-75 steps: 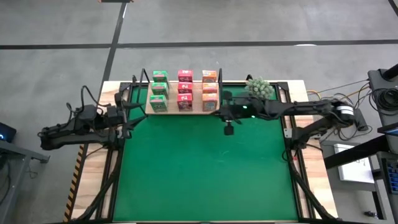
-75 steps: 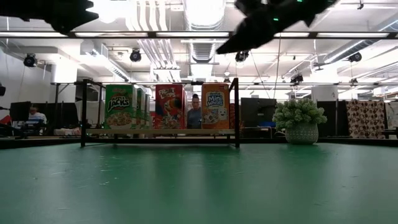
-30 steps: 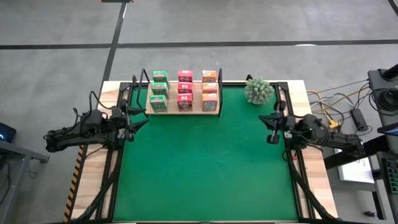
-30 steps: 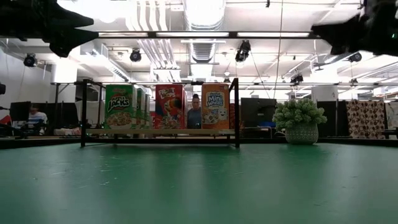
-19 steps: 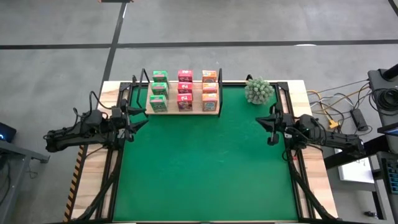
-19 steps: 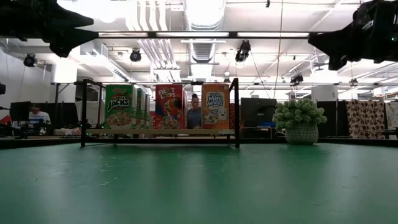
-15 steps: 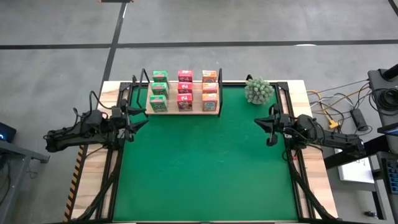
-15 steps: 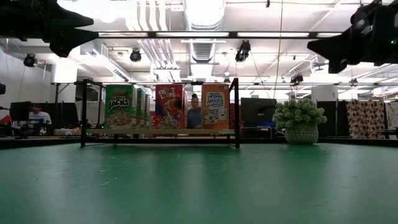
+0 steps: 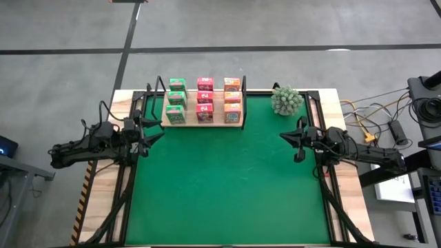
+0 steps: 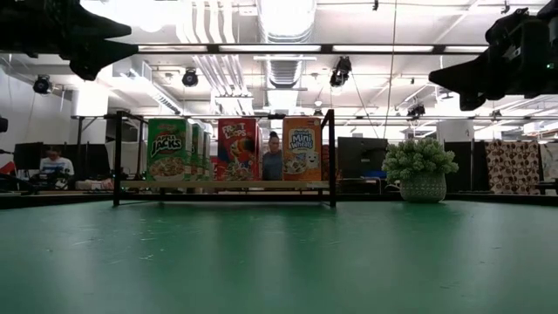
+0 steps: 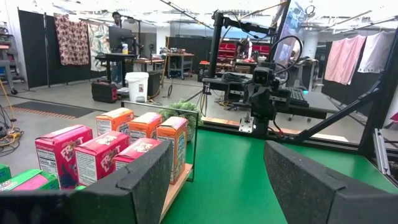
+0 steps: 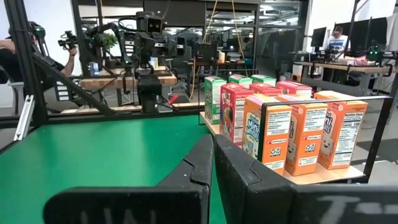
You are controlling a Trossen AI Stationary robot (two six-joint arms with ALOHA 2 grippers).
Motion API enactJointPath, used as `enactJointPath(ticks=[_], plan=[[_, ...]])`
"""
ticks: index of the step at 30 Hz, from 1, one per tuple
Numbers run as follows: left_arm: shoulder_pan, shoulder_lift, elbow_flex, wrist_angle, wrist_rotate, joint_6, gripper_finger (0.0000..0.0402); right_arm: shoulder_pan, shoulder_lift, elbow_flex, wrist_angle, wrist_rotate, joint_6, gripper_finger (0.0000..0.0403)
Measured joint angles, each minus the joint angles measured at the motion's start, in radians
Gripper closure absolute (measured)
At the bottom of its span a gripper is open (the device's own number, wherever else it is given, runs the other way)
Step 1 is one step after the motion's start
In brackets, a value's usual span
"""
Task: Stack cereal on shelf
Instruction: Return to Home Position
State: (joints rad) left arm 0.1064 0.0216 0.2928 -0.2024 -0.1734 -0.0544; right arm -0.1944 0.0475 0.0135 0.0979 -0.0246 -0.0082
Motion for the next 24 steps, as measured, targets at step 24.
enactJointPath(ticks=[24], plan=[[0.0, 0.0, 0.0, 0.0, 0.0, 0.0, 0.0166, 0.0, 0.0, 0.0, -0.015, 0.0, 0.0, 0.0394]])
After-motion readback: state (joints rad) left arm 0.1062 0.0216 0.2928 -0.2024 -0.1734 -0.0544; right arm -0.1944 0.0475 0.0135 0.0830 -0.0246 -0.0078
